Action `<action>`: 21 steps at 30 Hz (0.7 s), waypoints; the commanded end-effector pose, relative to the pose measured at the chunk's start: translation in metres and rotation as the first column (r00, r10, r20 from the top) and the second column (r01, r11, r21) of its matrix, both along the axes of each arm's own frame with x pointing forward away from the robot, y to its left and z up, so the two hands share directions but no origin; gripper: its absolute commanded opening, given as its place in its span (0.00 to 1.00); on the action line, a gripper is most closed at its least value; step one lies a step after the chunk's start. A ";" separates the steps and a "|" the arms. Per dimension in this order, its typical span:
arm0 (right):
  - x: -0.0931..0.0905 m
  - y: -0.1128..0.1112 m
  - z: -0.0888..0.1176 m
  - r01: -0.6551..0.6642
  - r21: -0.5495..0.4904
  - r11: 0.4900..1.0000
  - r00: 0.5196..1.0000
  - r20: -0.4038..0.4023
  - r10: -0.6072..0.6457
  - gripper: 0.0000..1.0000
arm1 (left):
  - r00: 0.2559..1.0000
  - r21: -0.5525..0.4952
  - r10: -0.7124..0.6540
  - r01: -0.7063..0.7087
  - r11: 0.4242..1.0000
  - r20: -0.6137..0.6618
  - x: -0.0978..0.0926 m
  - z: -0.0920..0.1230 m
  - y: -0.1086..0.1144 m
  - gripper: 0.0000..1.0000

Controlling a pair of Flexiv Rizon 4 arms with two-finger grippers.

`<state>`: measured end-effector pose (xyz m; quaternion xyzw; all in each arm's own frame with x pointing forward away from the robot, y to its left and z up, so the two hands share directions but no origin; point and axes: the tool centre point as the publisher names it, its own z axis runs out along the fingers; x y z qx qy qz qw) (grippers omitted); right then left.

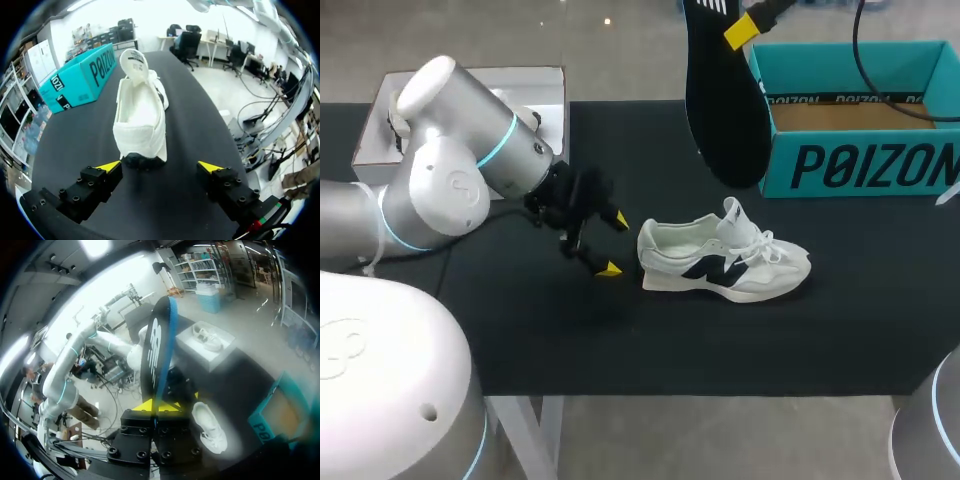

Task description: Take the shoe out of the shoebox, open the shoe tongue, remove and reinsert the insole, then place the shoe into the shoebox

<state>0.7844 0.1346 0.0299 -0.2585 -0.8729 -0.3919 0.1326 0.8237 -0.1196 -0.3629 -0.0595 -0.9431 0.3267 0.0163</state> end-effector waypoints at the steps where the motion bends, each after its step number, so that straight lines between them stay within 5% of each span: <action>1: 0.000 0.000 0.000 0.000 0.000 1.000 1.000 0.000 0.000 0.00 | 1.000 0.163 -0.021 0.023 0.986 -0.013 0.011 0.006 -0.006 1.00; 10: 0.000 0.000 0.000 0.000 0.000 1.000 1.000 0.000 0.000 0.00 | 0.997 0.311 -0.032 0.051 0.949 -0.065 0.017 0.012 -0.013 1.00; 21: 0.000 0.000 0.000 0.000 0.000 1.000 1.000 0.000 0.000 0.00 | 1.000 0.340 -0.021 0.025 0.940 -0.015 0.017 0.014 -0.014 1.00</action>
